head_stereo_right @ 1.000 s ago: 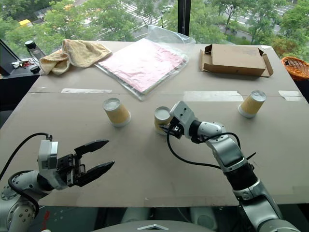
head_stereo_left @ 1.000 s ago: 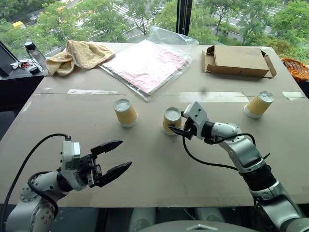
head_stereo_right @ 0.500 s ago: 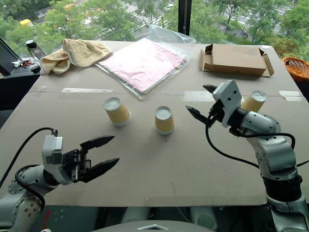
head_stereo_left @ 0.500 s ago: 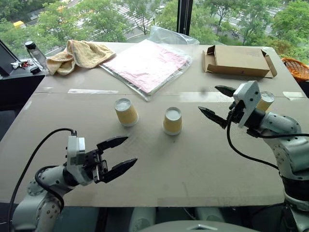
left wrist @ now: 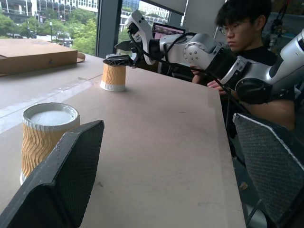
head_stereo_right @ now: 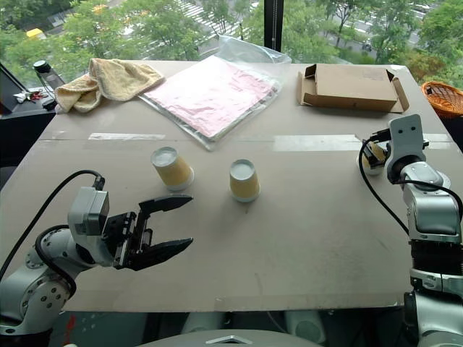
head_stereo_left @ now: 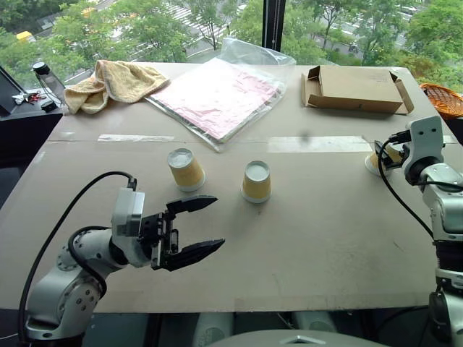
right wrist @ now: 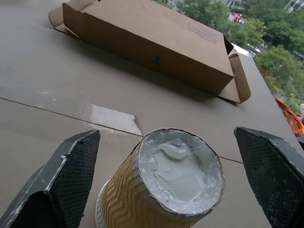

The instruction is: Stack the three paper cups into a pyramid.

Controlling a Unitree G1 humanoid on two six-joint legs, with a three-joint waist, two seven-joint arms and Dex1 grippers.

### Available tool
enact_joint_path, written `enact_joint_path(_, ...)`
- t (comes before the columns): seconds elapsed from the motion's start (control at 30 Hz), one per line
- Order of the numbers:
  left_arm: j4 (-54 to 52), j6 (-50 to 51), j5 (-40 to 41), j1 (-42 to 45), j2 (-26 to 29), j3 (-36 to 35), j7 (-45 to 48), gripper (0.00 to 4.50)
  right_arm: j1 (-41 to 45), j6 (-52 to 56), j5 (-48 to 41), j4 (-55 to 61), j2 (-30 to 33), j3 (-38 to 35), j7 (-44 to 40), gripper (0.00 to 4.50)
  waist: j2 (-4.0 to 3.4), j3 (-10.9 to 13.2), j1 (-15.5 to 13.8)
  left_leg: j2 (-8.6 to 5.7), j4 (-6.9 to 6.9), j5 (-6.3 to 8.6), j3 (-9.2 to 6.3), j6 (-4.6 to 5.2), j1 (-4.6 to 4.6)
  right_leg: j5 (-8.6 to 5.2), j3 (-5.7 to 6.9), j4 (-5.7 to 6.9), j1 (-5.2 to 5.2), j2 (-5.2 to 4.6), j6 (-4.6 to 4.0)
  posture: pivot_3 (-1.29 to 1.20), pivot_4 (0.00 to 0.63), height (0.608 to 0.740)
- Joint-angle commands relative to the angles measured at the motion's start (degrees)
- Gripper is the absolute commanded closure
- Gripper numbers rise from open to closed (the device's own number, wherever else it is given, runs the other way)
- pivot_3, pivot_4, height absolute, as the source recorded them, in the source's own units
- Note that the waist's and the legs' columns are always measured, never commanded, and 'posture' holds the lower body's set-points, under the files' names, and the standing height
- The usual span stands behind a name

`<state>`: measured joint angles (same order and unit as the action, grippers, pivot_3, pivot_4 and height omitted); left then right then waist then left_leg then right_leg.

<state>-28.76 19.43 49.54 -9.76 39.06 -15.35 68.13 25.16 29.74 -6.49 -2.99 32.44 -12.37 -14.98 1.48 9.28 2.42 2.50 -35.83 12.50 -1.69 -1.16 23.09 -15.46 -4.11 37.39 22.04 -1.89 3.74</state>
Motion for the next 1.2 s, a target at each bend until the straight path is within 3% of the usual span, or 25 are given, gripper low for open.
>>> enact_joint_path(0.03, -1.3, -0.6, 0.6, -0.5, 0.2, -0.6, 0.5, 0.0, 2.1, -0.3, -1.4, -1.0, -0.9, -3.5, 2.0, 0.03, -0.01, 0.0, 0.0, 0.0, 0.0, 0.0, 0.0, 0.0, 0.0, 0.0, 0.0, 0.0, 0.0, 0.0, 0.0, 0.0, 0.15, 0.74)
enact_joint_path(0.27, -1.4, -1.2, 0.1, -1.3, -0.6, -0.3, 0.3, 0.0, 3.3, 2.0, -4.2, -4.8, -2.5, -7.1, 4.4, 0.03, -0.03, 0.0, -0.2, 0.0, -0.01, 0.0, 0.0, 0.0, 0.03, 0.0, 0.01, -0.01, 0.0, -0.01, 0.0, 0.0, 0.15, 0.74)
enact_joint_path(0.37, -1.1, -1.4, 0.0, -1.3, -0.8, -0.2, 0.4, 0.0, 3.3, 2.9, -5.1, -5.5, -2.6, -7.9, 4.7, 0.85, -0.06, 0.0, -0.1, 0.0, -0.01, 0.0, -0.01, 0.0, 0.02, 0.0, 0.0, 0.0, 0.0, 0.0, 0.0, 0.0, 0.15, 0.74)
enact_joint_path(0.47, -0.7, -1.6, -0.1, -1.3, -1.0, 0.0, 0.6, 0.0, 3.0, 2.4, -5.7, -5.6, -2.4, -7.9, 3.7, 2.12, -0.06, 0.0, -0.1, 0.0, -0.01, 0.0, -0.01, 0.0, 0.01, 0.0, 0.0, 0.0, 0.0, 0.0, -0.01, 0.0, 0.15, 0.74)
enact_joint_path(0.6, 0.3, -0.8, 1.1, -1.7, -1.8, -1.1, -0.6, 0.0, 1.0, 0.8, -10.9, 0.6, -2.3, -6.9, -4.5, 2.2, -0.09, 0.1, 0.0, 0.0, 0.0, 0.0, 0.0, 0.0, 0.02, 0.0, 0.0, -0.01, 0.0, 0.0, 0.0, 0.0, 0.15, 0.74)
enact_joint_path(0.8, 4.0, -5.6, -2.9, -3.7, -4.3, -3.7, -2.3, 0.0, -6.5, 5.1, -23.2, 23.2, -0.8, 2.0, -21.7, 2.2, -0.27, 0.2, 0.0, 0.04, 0.15, 0.0, -0.06, 0.01, -0.03, 0.0, 0.03, 0.0, 0.01, 0.05, 0.02, 0.0, 0.15, 0.74)
enact_joint_path(0.93, 6.0, -6.1, -2.9, -5.5, -3.6, -5.1, -0.3, 0.0, -9.6, 3.7, -22.7, 28.7, -0.5, 9.7, -25.7, 2.2, -0.21, 0.2, -0.2, 0.09, 0.2, 0.0, -0.11, 0.0, -0.03, -0.02, 0.09, -0.03, 0.0, 0.07, -0.01, 0.0, 0.15, 0.74)
enact_joint_path(1.2, 5.8, -5.0, -1.9, -7.1, -2.4, -6.5, 0.9, 0.0, -9.2, -2.0, -14.9, 26.2, -1.5, 19.5, -26.1, 2.2, -0.12, 0.2, -0.2, 0.05, -0.08, 0.0, -0.06, 0.0, 0.01, -0.12, 0.09, -0.02, -0.01, 0.0, -0.21, 0.0, 0.15, 0.74)
